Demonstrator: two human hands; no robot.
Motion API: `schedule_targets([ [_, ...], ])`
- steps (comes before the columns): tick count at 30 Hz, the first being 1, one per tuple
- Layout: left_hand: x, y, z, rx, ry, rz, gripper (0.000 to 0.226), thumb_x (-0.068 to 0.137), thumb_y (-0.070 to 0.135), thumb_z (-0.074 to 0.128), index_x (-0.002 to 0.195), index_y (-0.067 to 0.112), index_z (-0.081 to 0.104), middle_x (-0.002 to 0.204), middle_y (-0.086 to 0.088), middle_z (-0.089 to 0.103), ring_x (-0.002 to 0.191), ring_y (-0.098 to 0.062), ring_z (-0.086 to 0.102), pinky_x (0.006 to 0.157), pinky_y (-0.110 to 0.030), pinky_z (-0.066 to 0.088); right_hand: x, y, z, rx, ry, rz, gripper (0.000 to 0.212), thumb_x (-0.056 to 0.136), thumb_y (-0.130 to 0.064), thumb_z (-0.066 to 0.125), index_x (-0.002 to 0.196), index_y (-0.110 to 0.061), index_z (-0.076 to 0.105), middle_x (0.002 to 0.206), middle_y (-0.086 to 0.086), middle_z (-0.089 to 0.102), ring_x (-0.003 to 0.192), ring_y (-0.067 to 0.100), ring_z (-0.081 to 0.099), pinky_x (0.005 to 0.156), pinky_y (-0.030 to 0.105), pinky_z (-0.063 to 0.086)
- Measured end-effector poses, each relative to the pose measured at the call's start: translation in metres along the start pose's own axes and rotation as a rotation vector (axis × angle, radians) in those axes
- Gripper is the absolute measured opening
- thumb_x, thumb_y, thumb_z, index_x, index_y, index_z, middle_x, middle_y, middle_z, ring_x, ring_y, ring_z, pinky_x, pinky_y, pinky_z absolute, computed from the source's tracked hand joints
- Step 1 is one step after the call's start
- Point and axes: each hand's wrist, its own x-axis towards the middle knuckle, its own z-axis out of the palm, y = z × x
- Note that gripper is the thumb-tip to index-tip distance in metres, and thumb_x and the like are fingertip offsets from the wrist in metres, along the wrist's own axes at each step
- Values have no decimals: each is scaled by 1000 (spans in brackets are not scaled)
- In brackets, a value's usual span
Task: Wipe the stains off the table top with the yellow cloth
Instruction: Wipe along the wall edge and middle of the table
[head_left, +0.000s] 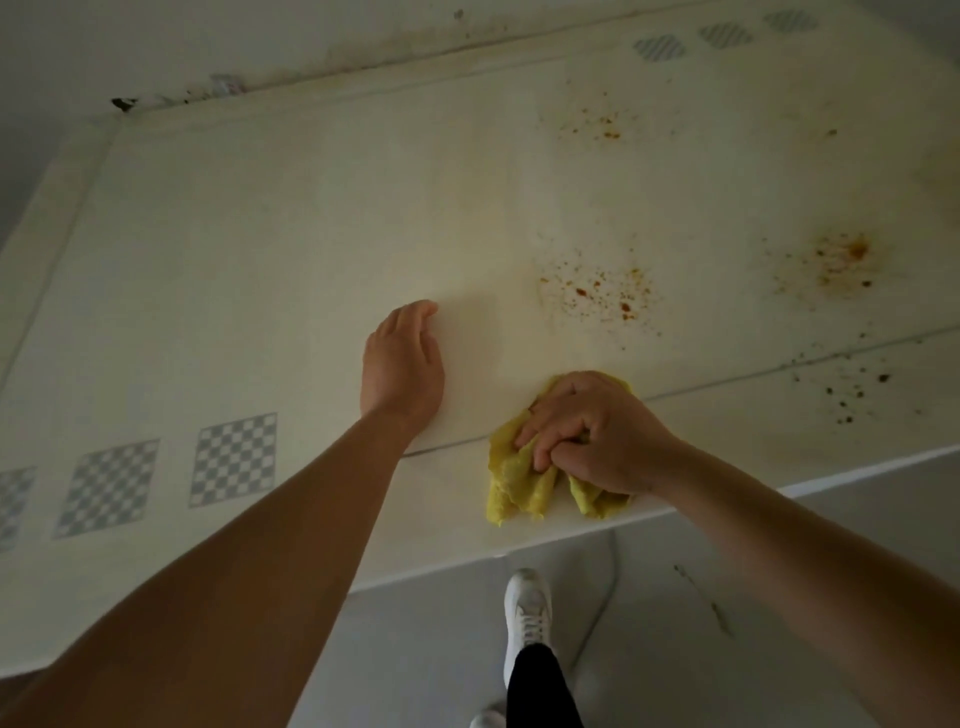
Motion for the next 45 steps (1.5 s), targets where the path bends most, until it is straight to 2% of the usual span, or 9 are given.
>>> schedule_targets([
  [7,5,1,4,118,-7,47,29,87,17,41,112,15,57,121,-9,55,112,-31,47,100,-39,33,-1,30,-33,-83,171,99,20,66,-31,51,59,-43,65,75,-45,59,95,-4,50,89,20,33],
  [10,9,3,6,181,-9,55,27,87,17,39,109,16,57,117,-8,52,110,-31,44,98,-39,30,17,37,-39,-125,189,95,22,68,-38,45,66,-46,65,84,-43,57,96,-8,46,95,30,33],
  [12,14,6,6,204,-6,58,26,86,16,40,104,15,58,113,-8,52,107,-31,43,95,-38,30,32,44,-45,-161,198,79,24,70,-38,44,72,-44,68,92,-43,55,100,-1,49,100,36,33],
  [17,46,17,16,207,1,37,21,82,16,43,91,18,61,105,-6,55,102,-27,43,92,-35,30,75,60,-58,-218,192,61,32,75,-39,39,86,-44,69,107,-42,50,110,6,45,104,40,30],
  [23,100,30,39,136,42,60,28,82,13,42,104,17,59,117,-6,55,112,-28,42,96,-35,29,125,83,-76,-257,187,25,36,77,-37,37,97,-42,68,113,-37,48,112,14,46,101,40,32],
  [27,154,39,46,126,97,110,34,82,10,42,113,13,54,123,-9,55,119,-29,43,102,-37,29,157,100,-92,-238,163,32,32,78,-34,41,91,-43,69,110,-38,50,112,11,45,101,34,27],
  [35,229,39,62,97,101,34,40,82,4,40,121,11,46,124,-14,54,115,-32,45,98,-42,36,228,132,-117,-167,238,47,22,68,-33,49,68,-38,70,79,-44,55,96,1,49,97,36,35],
  [39,265,48,76,70,90,-5,42,82,4,39,123,14,45,128,-9,53,119,-28,45,100,-40,36,274,150,-134,-191,234,14,26,72,-37,45,73,-40,70,90,-39,59,101,3,48,99,37,35],
  [45,285,59,91,55,54,-12,39,87,8,38,124,20,43,129,-2,52,122,-22,41,103,-35,32,329,170,-155,-321,219,-50,34,79,-32,43,100,-41,68,120,-23,61,113,14,48,96,34,31],
])
